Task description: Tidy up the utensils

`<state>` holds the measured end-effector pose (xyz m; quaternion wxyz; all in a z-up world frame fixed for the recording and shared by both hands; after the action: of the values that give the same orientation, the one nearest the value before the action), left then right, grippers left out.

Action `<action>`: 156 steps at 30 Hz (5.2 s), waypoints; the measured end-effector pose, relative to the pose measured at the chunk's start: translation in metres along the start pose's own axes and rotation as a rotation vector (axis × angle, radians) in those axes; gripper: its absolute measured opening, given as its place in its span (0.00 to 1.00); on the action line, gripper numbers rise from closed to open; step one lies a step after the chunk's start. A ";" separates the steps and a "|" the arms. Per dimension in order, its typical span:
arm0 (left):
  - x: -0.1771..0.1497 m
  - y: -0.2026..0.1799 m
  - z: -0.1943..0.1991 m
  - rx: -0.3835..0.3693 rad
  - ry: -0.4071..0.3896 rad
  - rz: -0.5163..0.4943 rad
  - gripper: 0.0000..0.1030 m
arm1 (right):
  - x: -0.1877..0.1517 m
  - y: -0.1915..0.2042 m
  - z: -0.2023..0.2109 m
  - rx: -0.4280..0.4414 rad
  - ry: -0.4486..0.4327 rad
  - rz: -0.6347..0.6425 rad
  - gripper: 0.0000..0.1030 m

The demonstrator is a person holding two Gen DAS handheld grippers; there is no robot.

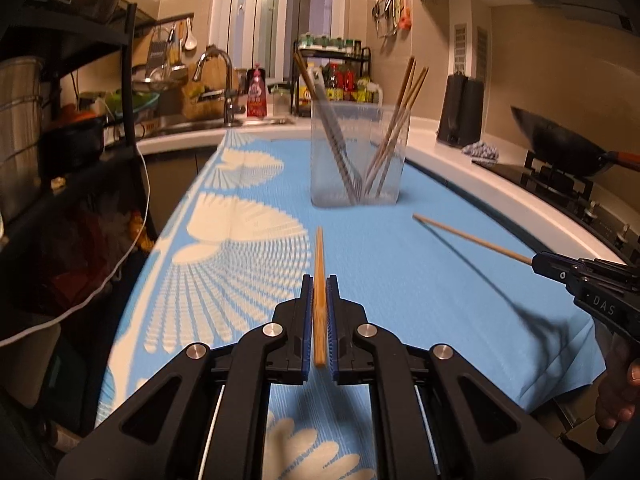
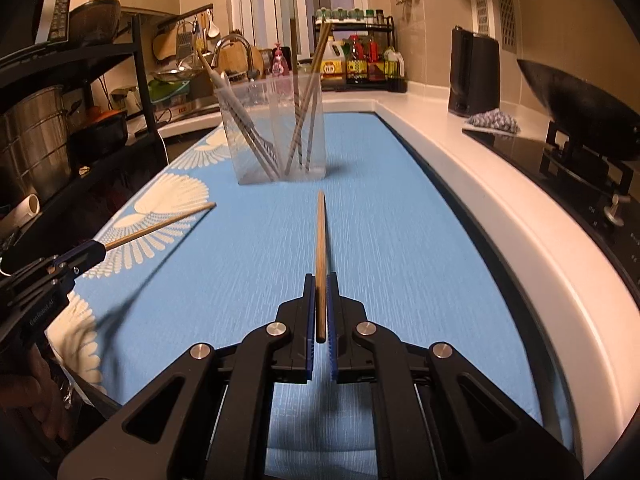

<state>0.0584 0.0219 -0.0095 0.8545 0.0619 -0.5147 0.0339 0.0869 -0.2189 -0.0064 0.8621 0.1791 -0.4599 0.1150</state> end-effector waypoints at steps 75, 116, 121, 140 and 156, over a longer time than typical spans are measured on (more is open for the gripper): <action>0.124 -0.027 -0.038 0.044 -0.038 0.095 0.87 | 0.156 -0.009 0.008 -0.058 -0.186 0.085 0.92; 0.077 -0.042 -0.051 0.103 0.056 0.107 0.93 | 0.107 -0.028 -0.026 -0.080 -0.166 0.075 0.94; 0.078 -0.045 -0.051 0.103 0.052 0.102 0.93 | 0.107 -0.028 -0.026 -0.078 -0.167 0.077 0.94; 0.081 -0.047 -0.049 0.094 0.042 0.095 0.93 | 0.107 -0.026 -0.027 -0.077 -0.161 0.079 0.94; 0.079 -0.046 -0.048 0.095 0.031 0.096 0.93 | 0.105 -0.025 -0.029 -0.075 -0.155 0.085 0.94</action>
<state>0.1433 -0.0176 0.0351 0.8559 0.0771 -0.5016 0.0999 0.1753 -0.2259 0.0617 0.8244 0.1353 -0.5363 0.1197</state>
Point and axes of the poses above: each gripper's, at about its wrist camera, not at the fingertips, and z roughly against the way its jaws point, y to its left, x to its top, the point moved 3 cm from there along -z, roughly the way its jaws point, and after that the axes turned 13 degrees about x, right-handed, at the moved point
